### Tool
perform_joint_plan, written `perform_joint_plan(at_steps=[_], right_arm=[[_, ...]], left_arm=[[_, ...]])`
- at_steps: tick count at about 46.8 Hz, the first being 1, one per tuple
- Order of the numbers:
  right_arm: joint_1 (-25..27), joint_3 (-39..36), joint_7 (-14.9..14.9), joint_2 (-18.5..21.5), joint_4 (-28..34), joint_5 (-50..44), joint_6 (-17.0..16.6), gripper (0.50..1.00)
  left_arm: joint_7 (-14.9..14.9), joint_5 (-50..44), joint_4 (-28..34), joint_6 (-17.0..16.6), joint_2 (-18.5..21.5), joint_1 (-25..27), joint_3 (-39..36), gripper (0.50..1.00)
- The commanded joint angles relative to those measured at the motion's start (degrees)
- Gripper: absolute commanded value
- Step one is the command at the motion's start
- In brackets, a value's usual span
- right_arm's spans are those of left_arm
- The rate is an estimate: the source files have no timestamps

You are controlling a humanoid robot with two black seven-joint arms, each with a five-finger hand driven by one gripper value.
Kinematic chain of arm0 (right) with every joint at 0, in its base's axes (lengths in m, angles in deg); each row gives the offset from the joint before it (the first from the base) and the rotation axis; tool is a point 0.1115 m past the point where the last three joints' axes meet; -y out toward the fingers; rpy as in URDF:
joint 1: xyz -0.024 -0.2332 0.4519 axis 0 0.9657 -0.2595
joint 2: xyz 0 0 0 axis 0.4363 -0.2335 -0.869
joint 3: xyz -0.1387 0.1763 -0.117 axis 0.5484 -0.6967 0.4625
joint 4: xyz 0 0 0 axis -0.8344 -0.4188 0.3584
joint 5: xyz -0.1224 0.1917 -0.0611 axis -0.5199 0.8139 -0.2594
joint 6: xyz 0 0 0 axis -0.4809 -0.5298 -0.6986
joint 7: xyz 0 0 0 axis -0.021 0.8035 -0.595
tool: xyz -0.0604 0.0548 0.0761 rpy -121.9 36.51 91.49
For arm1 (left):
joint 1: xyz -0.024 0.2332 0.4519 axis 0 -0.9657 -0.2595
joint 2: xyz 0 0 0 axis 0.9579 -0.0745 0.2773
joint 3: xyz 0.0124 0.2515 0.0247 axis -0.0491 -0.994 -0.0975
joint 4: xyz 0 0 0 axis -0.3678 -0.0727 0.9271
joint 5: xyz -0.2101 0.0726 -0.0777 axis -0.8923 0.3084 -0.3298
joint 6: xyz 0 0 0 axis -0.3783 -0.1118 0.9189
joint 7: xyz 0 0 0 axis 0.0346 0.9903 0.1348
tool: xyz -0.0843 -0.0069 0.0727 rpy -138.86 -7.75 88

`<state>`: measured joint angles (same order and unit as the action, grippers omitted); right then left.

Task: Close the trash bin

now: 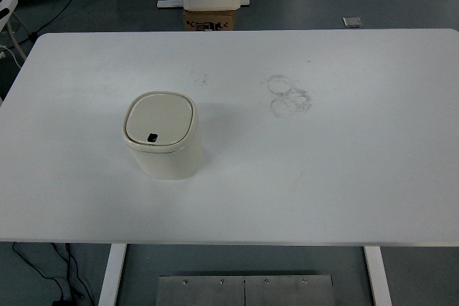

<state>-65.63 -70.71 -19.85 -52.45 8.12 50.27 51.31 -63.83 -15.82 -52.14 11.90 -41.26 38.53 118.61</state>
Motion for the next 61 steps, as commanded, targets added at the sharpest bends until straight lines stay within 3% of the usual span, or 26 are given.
perform_joint_plan(at_steps=[1, 18, 31, 61], right_arm=[[0.0, 0.0, 0.0, 0.0, 0.0, 0.0, 0.0, 0.991], [0.0, 0.0, 0.0, 0.0, 0.0, 0.0, 0.0, 0.991], [0.0, 0.0, 0.0, 0.0, 0.0, 0.0, 0.0, 0.991], [0.0, 0.0, 0.0, 0.0, 0.0, 0.0, 0.0, 0.991]], left_arm=[[-1.0, -0.6, 0.1, -0.1, 0.0, -1.0, 0.9, 1.000], [-1.2, -1.8, -4.8, 0.3, -3.9, -4.1, 3.5, 1.000], [-1.2, -2.9, -5.3, 1.1, -6.5, -8.0, 7.5, 1.000], [-1.2, -2.4, -5.4, 1.7, -7.4, -9.5, 7.5, 1.000]])
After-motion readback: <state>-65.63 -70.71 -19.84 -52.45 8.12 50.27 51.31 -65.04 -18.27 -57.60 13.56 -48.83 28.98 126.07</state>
